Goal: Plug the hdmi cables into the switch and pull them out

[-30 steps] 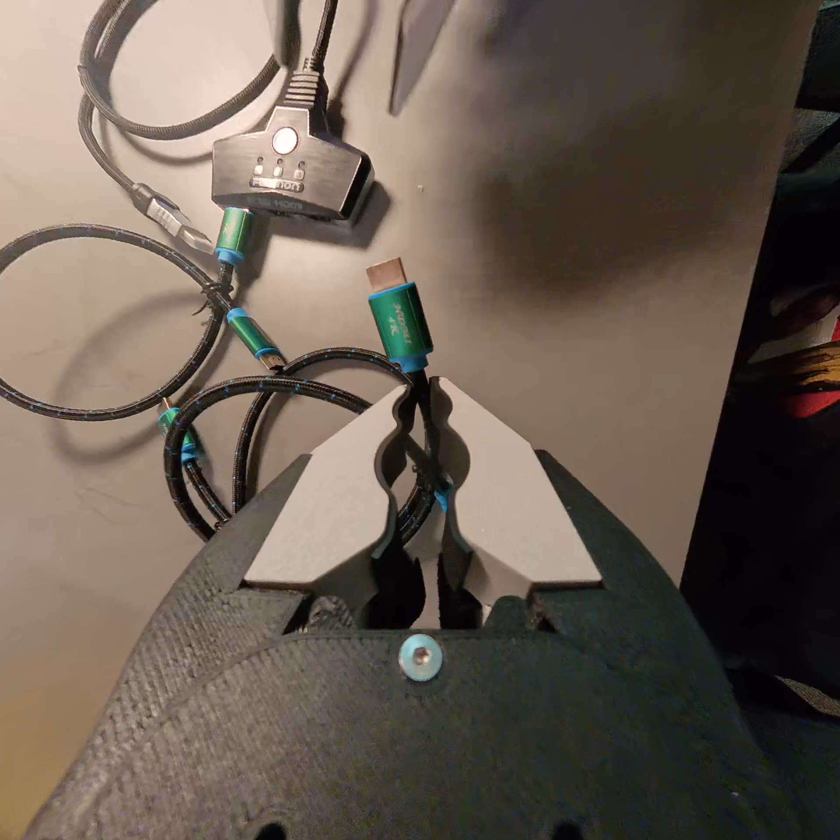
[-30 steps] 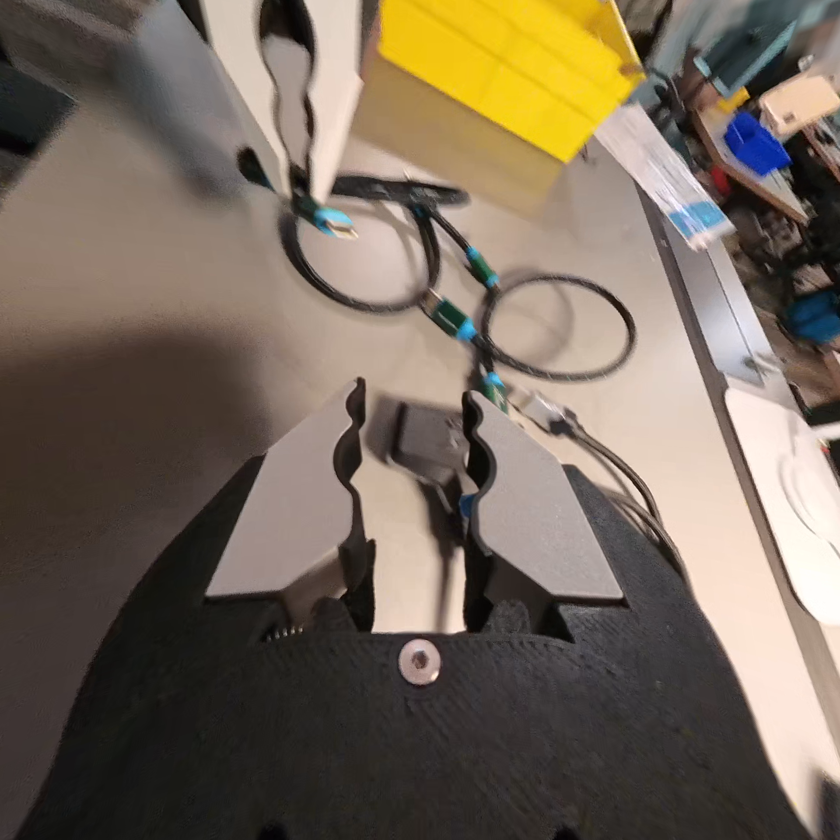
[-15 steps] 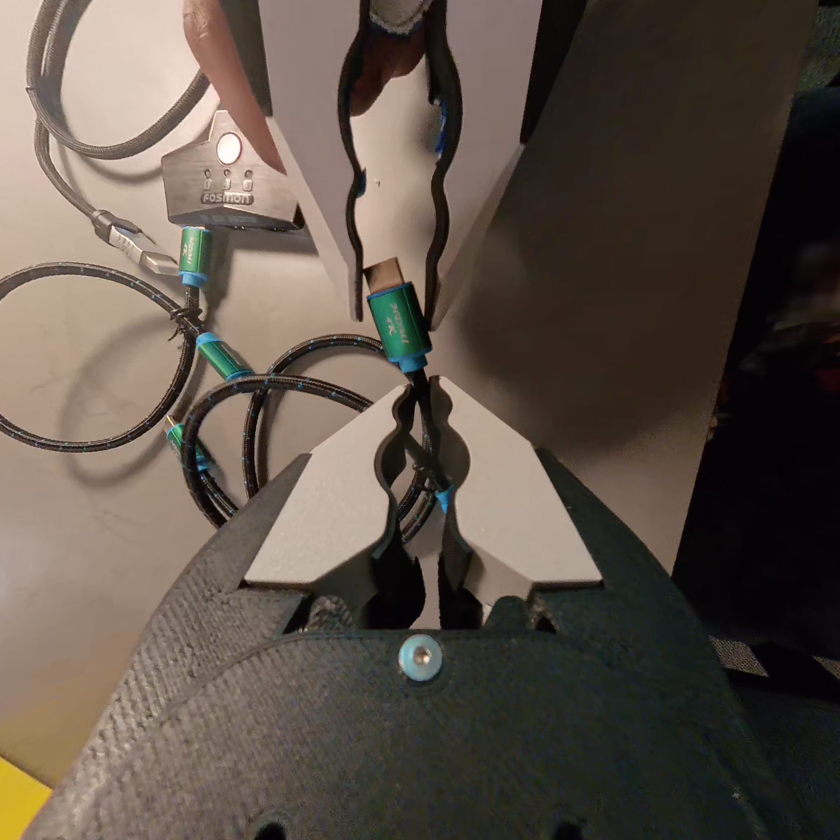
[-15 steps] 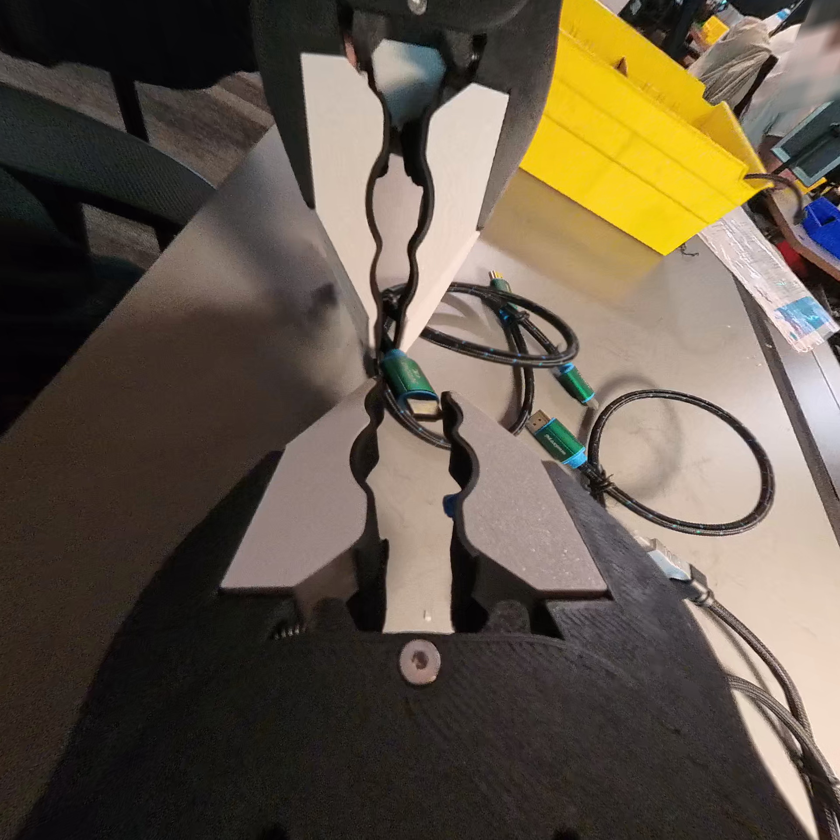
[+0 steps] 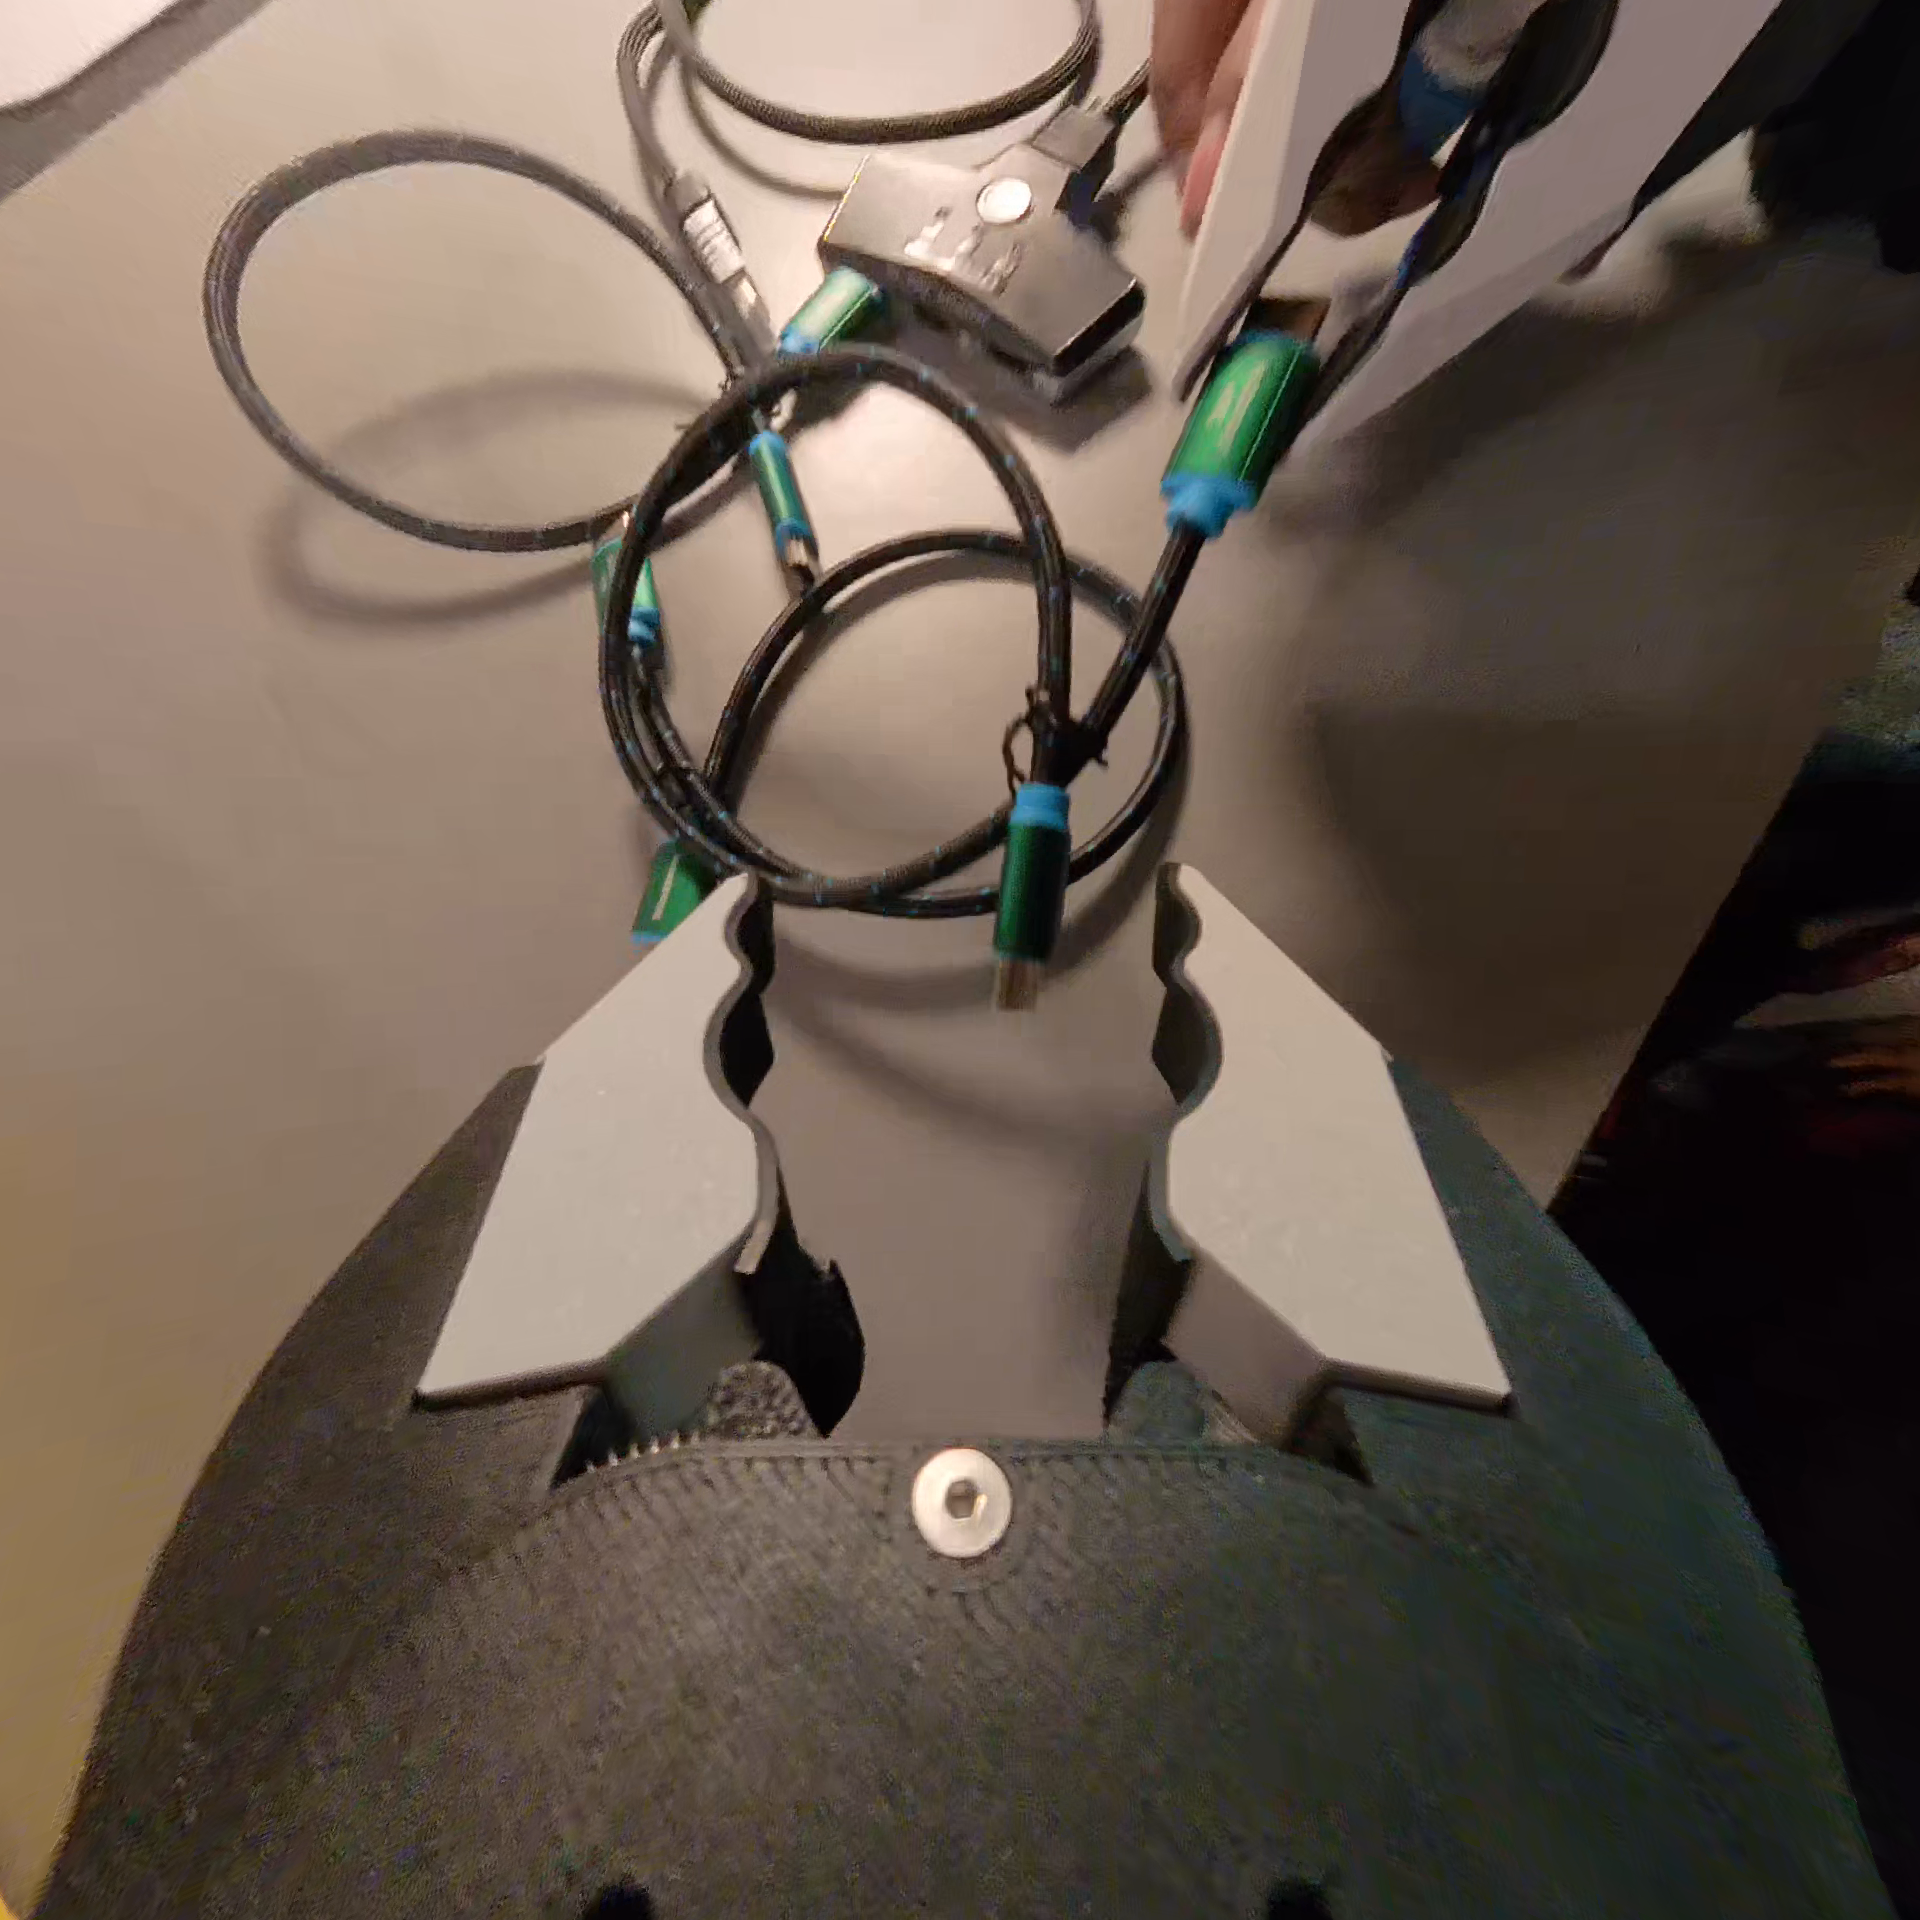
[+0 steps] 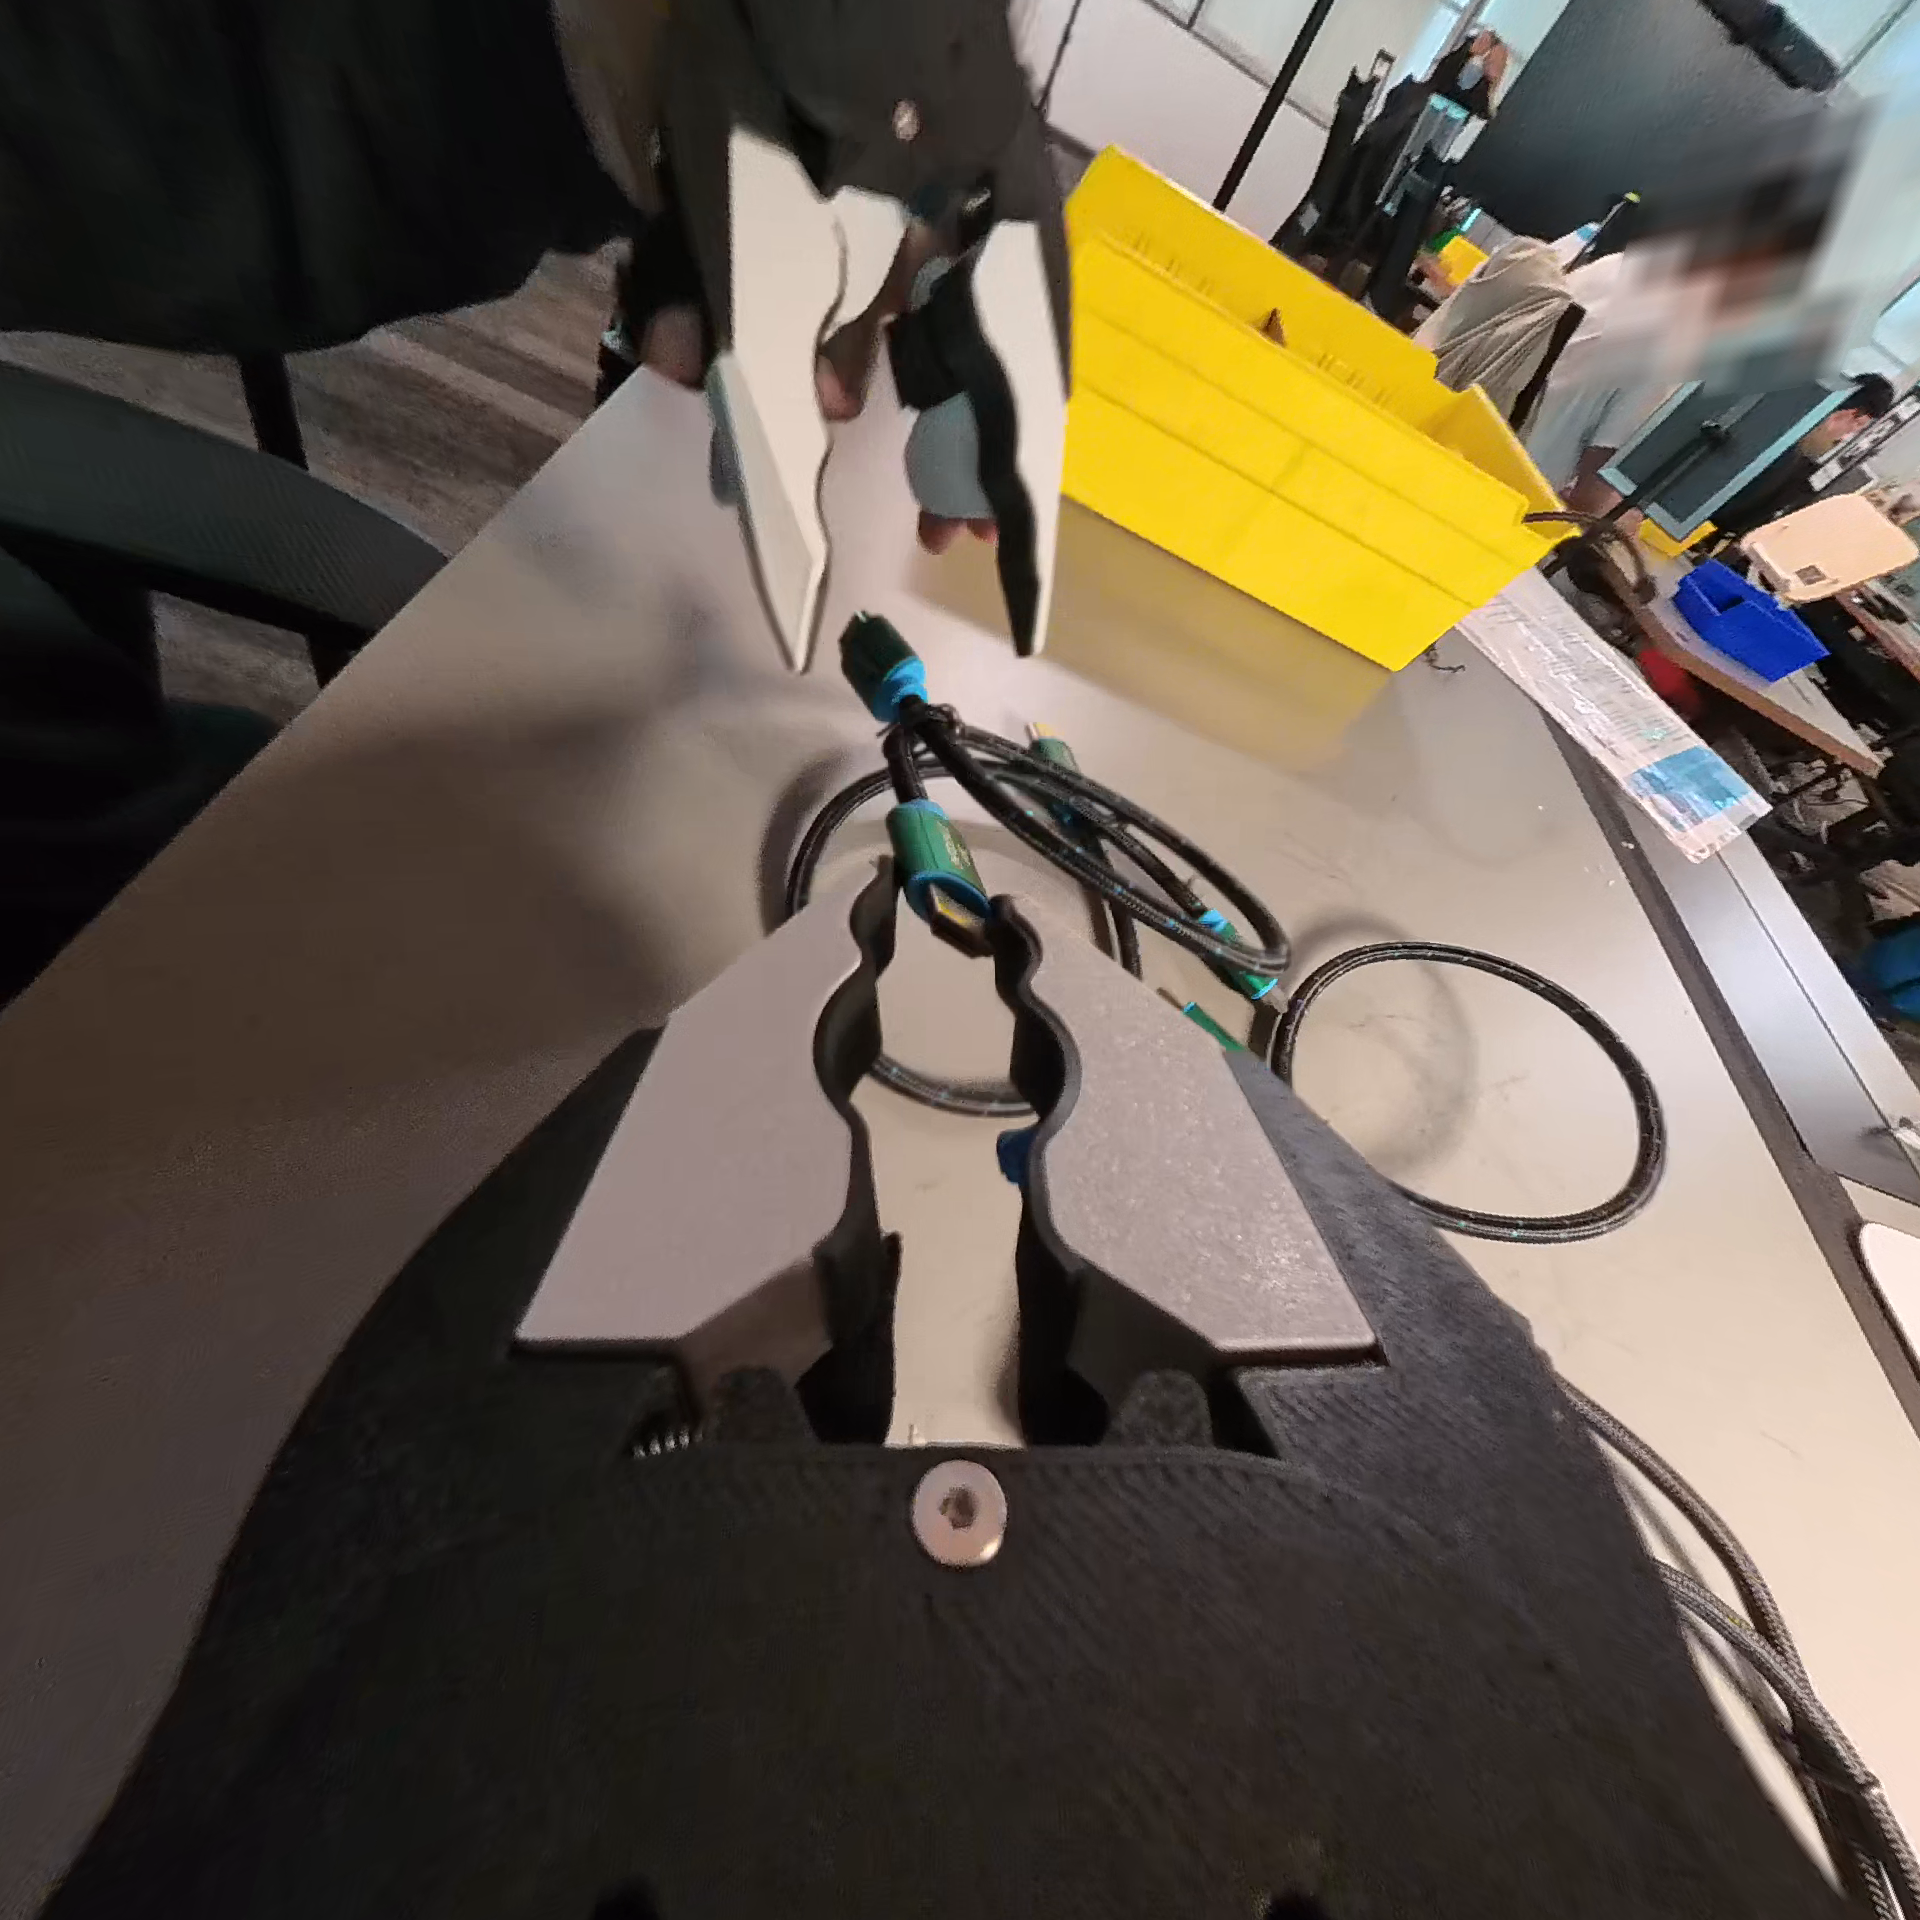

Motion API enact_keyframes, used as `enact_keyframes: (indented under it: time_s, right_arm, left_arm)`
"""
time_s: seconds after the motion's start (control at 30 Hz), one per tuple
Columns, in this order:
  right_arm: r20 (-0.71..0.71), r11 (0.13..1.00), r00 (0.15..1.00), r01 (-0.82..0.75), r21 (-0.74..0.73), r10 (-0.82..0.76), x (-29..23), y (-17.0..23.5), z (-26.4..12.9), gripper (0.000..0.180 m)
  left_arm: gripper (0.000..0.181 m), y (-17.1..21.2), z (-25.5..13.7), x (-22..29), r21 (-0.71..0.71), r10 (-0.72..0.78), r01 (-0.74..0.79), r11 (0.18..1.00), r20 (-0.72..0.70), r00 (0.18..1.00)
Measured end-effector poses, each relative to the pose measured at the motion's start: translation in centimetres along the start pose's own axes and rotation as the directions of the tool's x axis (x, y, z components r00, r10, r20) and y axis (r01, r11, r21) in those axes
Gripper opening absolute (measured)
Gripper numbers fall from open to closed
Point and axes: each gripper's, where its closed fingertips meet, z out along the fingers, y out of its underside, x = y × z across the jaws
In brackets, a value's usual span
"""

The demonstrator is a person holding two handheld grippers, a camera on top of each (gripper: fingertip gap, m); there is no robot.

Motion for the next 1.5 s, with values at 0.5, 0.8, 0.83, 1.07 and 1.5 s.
enact_keyframes:
  time_s: [0.5, 0.8, 0.83, 1.07, 1.5]
  right_arm:
    - [-0.071, 0.996, 0.996, -0.043, 0.081, 0.048, 1.9, -0.6, -0.6, 0.017]
    - [-0.098, 0.971, 0.994, -0.069, -0.231, 0.048, 3.6, 6.0, -3.5, 0.036]
    - [-0.108, 0.966, 0.992, -0.084, -0.245, 0.059, 3.9, 6.6, -3.9, 0.038]
    - [-0.144, 0.949, 0.988, -0.097, -0.299, 0.056, 4.2, 7.8, -3.0, 0.043]
    - [-0.203, 0.934, 0.977, -0.017, -0.356, -0.059, 5.0, 8.7, -1.7, 0.018]
  left_arm:
    - [0.017, -4.2, 1.8, -1.7, -0.049, 0.502, -0.517, 0.854, 0.334, 0.798]
    - [0.017, -6.9, 5.5, -4.4, -0.284, 0.779, -0.734, 0.617, 0.352, 0.519]
    - [0.017, -6.8, 6.3, -4.8, -0.304, 0.793, -0.739, 0.602, 0.341, 0.505]
    - [0.018, -6.5, 9.1, -4.7, -0.277, 0.792, -0.748, 0.602, 0.326, 0.516]
    - [0.041, -5.8, 8.7, -4.6, -0.056, 0.636, -0.639, 0.767, 0.197, 0.746]
